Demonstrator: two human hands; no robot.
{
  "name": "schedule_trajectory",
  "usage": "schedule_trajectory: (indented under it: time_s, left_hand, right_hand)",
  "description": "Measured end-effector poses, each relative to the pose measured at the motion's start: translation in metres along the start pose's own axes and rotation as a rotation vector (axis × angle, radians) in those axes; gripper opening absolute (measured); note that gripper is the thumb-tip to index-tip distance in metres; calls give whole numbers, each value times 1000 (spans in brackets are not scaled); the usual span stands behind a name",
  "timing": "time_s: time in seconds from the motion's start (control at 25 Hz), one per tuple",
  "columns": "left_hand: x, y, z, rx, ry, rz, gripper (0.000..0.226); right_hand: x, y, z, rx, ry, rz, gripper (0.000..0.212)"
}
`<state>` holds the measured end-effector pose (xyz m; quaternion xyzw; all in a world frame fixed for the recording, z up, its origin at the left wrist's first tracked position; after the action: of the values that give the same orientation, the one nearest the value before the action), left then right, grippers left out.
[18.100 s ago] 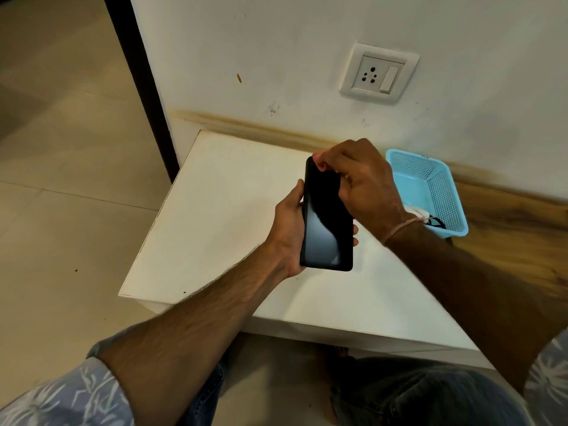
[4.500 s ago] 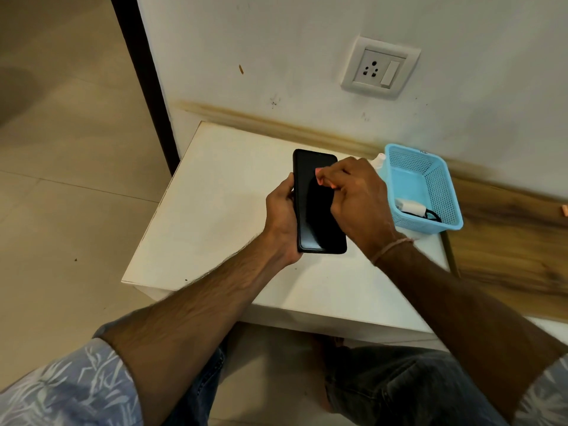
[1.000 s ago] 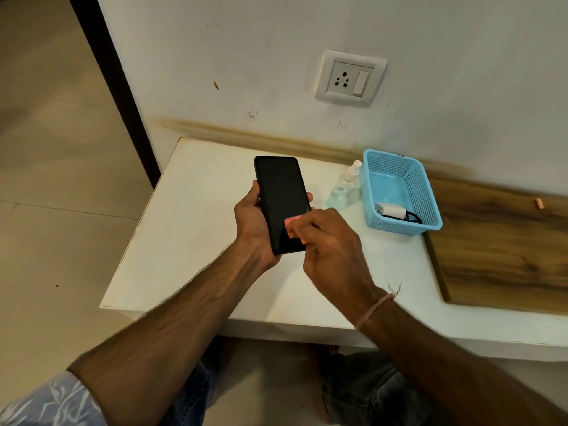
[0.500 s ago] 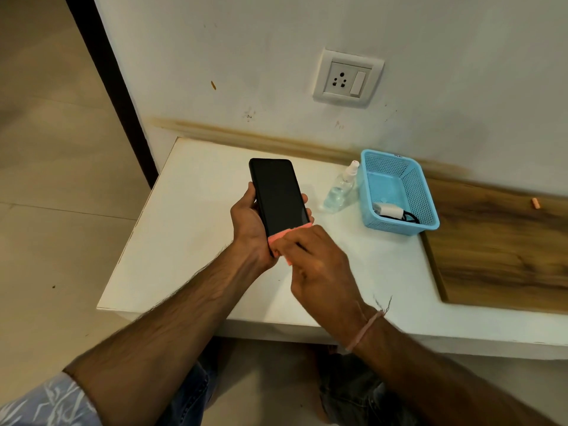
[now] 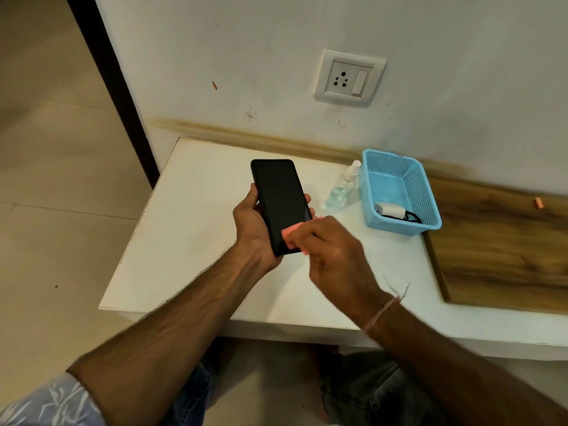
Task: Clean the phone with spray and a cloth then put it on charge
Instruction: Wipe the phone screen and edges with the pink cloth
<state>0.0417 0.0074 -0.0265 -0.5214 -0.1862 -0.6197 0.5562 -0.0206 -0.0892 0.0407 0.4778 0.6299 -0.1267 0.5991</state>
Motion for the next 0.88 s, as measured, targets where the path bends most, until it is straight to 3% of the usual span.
schedule_trajectory:
  time_s: [0.16,0.28,0.36,0.52,0.72,0.88]
  left_hand:
    - [-3,2,1,-6,7,-2,73]
    - [-3,1,0,5,-22,-19,71]
    - [-2,1,0,12,-9,-19,73]
    - [-2,2,4,15,9,-5,73]
    - [-4,1,2,22,-18,-12,74]
    - [-4,3,2,27,-2,-6,73]
  right_hand:
    - [-8,4,12,159,6,89,19]
    - [8,-12,-21,6,10,13,26]
    - [1,-8,-8,-2,12,6,27]
    - [-5,-2,10,207,16,106,27]
    - [10,-12,-15,7,19,23,34]
    - [-3,-10,17,241,-13,139,31]
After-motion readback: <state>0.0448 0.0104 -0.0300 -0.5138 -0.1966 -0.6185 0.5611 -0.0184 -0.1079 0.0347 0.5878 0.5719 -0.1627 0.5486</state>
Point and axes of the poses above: each hand's wrist, its own y-axis towards the middle knuckle, its own x-axis out of the palm, z = x × y, the point moved 5 cm from there along y, towards the middle knuckle, and after that the axes turned 4 degrees about -z, right-handed, at the moved point
